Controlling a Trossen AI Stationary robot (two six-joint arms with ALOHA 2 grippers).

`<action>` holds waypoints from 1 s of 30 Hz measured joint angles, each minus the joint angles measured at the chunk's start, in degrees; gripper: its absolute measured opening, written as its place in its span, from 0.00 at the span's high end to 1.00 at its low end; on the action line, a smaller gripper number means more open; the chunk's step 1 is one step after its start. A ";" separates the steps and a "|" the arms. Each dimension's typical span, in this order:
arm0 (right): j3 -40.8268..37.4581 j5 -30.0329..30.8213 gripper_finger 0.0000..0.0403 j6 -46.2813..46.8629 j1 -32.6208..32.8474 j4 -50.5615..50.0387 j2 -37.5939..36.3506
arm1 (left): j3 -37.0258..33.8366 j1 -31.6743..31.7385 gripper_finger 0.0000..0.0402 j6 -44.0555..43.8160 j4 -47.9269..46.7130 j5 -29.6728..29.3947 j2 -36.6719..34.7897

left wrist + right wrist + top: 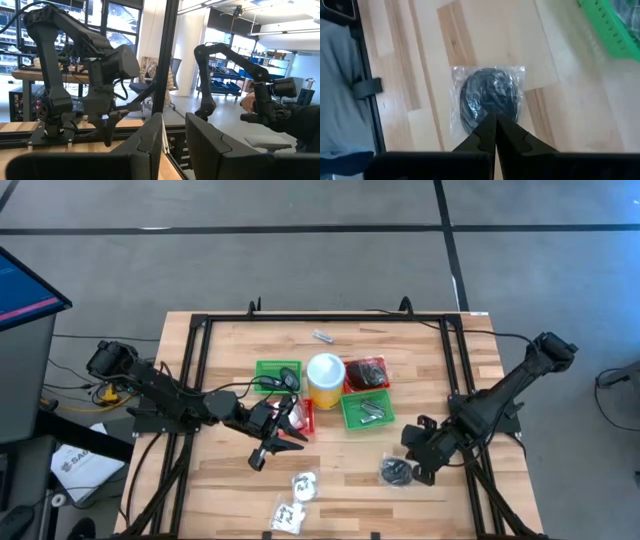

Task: Pick & Place Travel size toiletries
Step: Put the black hair brush into the right red bin

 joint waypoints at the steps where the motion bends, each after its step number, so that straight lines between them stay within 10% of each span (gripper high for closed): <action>1: 0.00 0.04 1.00 0.73 -0.11 -0.05 -0.37 | 0.00 0.00 0.81 0.00 0.00 0.02 0.00; 12: 0.00 -6.44 0.94 5.82 0.03 0.01 7.80 | 0.00 -0.02 0.81 0.00 0.00 0.01 0.00; 30: 0.00 -13.54 0.45 4.13 0.27 -2.83 18.54 | 0.00 -0.33 0.81 0.02 0.00 0.02 0.00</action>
